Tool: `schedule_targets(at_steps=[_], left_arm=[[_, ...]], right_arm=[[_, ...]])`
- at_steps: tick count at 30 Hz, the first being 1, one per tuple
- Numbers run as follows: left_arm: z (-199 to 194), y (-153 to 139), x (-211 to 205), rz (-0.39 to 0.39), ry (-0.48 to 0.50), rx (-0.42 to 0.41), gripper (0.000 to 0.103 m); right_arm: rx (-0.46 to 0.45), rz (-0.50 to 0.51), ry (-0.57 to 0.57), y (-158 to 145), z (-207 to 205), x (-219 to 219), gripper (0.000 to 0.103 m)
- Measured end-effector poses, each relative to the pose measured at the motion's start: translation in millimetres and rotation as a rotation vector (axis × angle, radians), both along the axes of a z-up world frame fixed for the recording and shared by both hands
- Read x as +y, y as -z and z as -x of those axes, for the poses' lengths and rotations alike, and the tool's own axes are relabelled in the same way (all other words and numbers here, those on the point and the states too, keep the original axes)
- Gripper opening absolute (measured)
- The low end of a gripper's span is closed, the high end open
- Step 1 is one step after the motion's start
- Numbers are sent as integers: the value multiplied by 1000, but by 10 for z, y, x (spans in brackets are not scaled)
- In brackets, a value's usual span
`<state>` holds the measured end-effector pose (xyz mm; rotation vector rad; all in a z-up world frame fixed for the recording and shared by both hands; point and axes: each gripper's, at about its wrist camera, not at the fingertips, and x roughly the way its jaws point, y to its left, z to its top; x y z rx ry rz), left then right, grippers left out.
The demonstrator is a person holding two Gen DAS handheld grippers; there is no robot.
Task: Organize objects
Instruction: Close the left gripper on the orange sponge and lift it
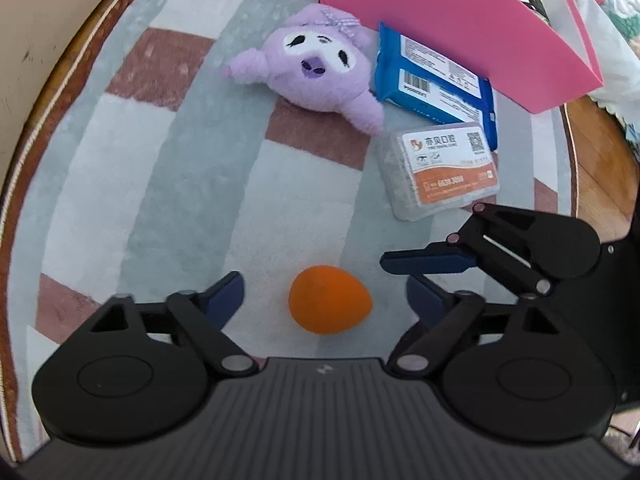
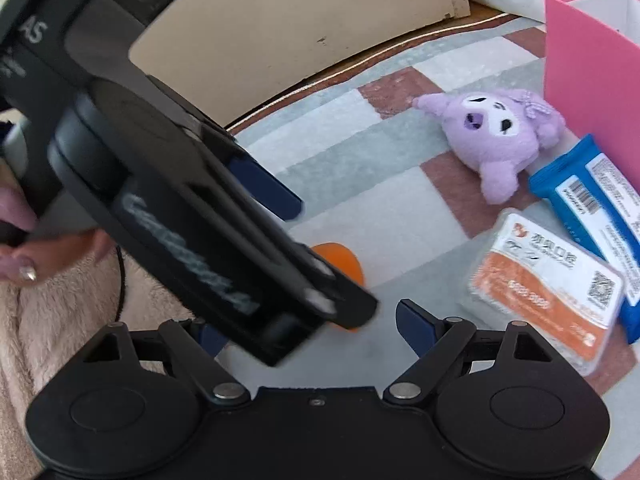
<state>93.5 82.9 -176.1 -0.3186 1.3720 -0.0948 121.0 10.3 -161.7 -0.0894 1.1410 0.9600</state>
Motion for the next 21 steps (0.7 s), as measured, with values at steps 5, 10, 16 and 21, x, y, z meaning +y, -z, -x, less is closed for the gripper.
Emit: schedule_targets(at_steps=[5, 10, 16, 21], left_arm=[[22, 116, 67, 53, -76, -7, 44], [99, 113, 77, 83, -113, -42, 37], [164, 75, 32, 85, -138, -71, 36], [192, 7, -9, 94, -144, -101, 36]], right_arm=[[-71, 27, 15, 98, 12, 24, 76], [-91, 13, 15, 80, 77, -55, 47], [-91, 4, 21, 69, 155, -114, 39], [-95, -8, 31, 51, 140, -131, 39]])
